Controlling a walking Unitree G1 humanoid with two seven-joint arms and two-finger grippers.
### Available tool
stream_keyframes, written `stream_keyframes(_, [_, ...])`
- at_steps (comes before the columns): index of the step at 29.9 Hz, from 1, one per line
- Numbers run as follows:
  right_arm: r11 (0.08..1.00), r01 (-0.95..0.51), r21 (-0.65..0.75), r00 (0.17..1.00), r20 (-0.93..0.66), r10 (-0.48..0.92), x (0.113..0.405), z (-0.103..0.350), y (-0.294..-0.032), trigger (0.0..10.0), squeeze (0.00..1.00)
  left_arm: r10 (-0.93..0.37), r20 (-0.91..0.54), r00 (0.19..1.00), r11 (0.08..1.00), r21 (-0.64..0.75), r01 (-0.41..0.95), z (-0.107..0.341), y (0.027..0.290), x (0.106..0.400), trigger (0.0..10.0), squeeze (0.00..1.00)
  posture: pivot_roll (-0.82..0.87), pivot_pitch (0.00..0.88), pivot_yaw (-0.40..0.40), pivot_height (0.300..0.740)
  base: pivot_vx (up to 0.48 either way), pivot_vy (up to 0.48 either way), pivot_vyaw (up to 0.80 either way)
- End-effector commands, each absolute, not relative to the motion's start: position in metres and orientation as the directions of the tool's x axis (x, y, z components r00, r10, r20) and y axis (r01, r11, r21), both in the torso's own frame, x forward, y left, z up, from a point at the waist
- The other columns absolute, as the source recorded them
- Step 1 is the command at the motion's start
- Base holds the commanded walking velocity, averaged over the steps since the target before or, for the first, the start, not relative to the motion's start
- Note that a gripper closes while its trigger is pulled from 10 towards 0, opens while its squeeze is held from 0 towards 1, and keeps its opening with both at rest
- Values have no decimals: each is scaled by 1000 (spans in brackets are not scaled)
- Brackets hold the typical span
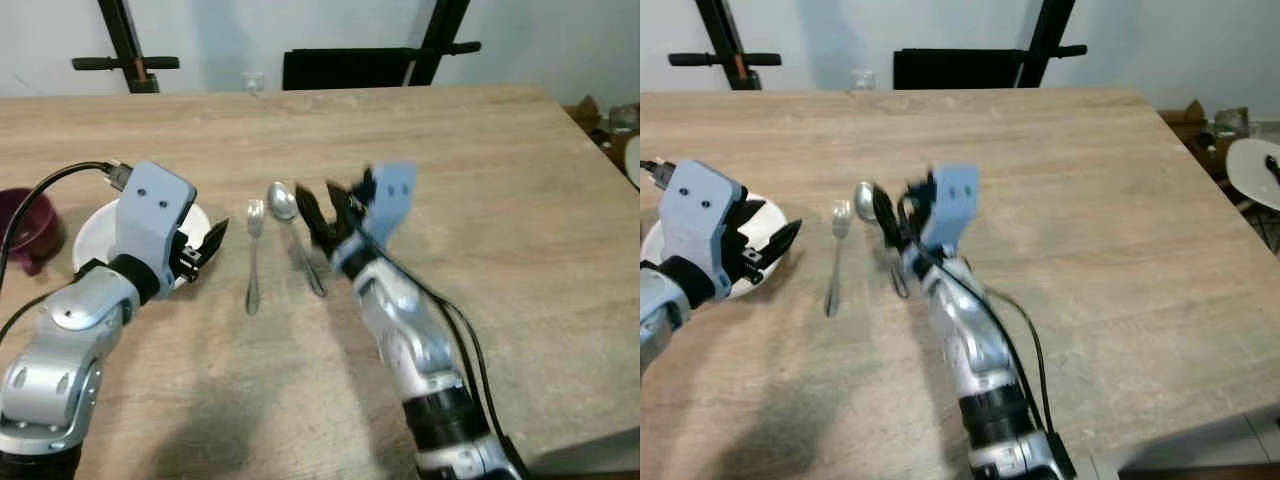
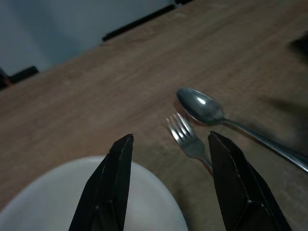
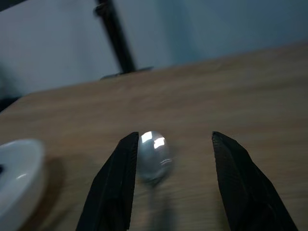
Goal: Setting the table
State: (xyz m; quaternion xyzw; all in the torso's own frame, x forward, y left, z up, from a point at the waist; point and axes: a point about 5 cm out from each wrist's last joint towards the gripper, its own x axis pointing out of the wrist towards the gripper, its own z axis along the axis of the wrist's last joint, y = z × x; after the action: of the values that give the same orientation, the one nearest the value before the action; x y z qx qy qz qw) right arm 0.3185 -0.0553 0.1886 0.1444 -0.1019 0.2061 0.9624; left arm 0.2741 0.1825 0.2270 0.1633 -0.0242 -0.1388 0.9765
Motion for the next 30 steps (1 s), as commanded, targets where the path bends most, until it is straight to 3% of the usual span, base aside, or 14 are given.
stream_keyframes(1, [888, -403, 222, 895, 299, 331, 315, 195, -63, 10000, 0, -255, 10, 967, 912, 334, 237, 225, 183, 273, 10000, 0, 41, 104, 28, 740, 0, 0, 0])
stream_keyframes(7, [945, -281, 167, 938, 257, 234, 304, 181, -93, 10000, 0, -226, 21, 974, 919, 335, 206, 219, 178, 272, 10000, 0, 17, 96, 42, 740, 0, 0, 0])
stream_keyframes(30, [965, -206, 163, 964, 204, 171, 305, 170, -108, 10000, 0, -157, 16, 988, 948, 284, 146, 197, 156, 282, 10000, 0, -32, 58, 16, 740, 0, 0, 0])
